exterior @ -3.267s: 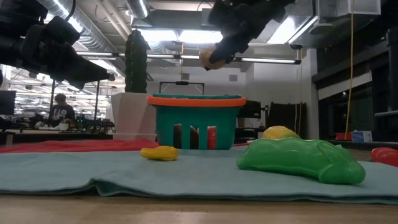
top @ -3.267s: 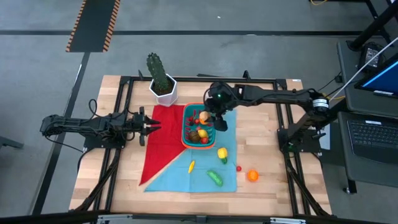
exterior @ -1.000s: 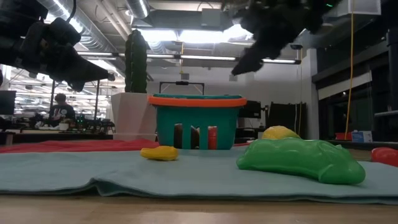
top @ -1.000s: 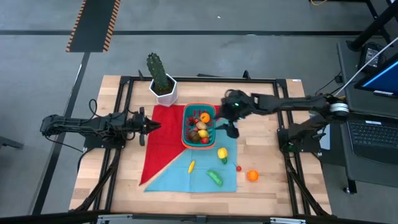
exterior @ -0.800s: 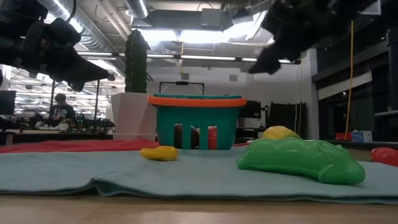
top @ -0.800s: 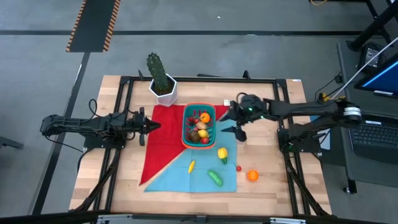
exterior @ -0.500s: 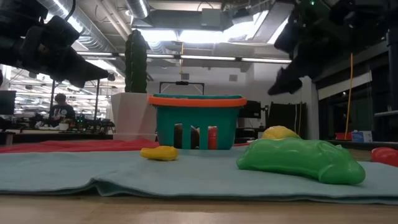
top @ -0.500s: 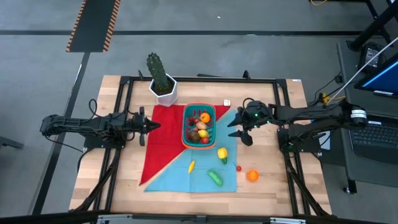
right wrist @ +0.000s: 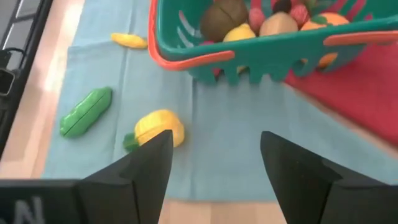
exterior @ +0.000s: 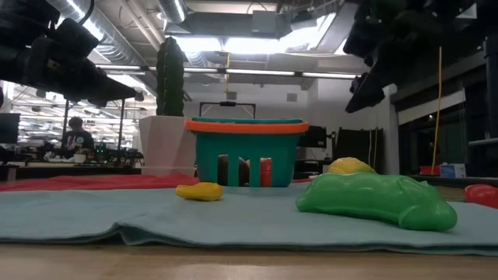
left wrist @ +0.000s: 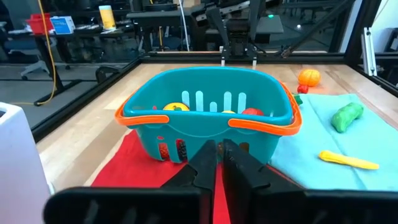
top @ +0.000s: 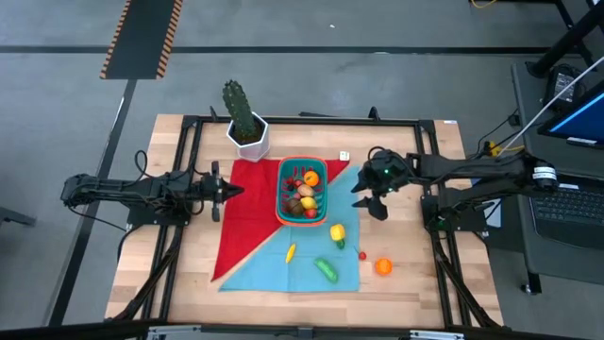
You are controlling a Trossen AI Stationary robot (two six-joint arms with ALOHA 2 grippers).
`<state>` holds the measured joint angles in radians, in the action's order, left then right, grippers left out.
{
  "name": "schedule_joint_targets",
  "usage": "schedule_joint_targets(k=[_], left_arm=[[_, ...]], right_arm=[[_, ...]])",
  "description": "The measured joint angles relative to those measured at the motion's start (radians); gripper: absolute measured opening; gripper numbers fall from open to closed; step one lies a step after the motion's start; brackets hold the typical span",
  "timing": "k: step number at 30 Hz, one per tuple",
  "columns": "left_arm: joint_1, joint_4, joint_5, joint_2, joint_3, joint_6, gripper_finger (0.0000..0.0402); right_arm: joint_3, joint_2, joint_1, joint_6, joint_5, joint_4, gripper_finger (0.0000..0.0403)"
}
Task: Pick and placing Produce into tupperware
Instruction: Put the cherry into the basket
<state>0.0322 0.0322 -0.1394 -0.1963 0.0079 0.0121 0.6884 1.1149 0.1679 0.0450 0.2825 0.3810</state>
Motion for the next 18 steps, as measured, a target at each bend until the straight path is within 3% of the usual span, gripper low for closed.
schedule_joint_targets(k=[5,10,18], left_arm=[[0.000,0.000,0.000,0.000,0.000,-0.003,0.0029],[0.000,0.000,0.000,0.000,0.000,-0.003,0.0039],[0.000,0.000,0.000,0.000,0.000,-0.005,0.0047]], right_arm=[[0.064,0.000,-0.045,0.002,-0.015,0.100,0.0244],[0.114,0.000,-0.145,0.008,-0.155,0.175,0.0244],[0.167,0.002,-0.354,0.206,-0.315,0.266,0.0244]])
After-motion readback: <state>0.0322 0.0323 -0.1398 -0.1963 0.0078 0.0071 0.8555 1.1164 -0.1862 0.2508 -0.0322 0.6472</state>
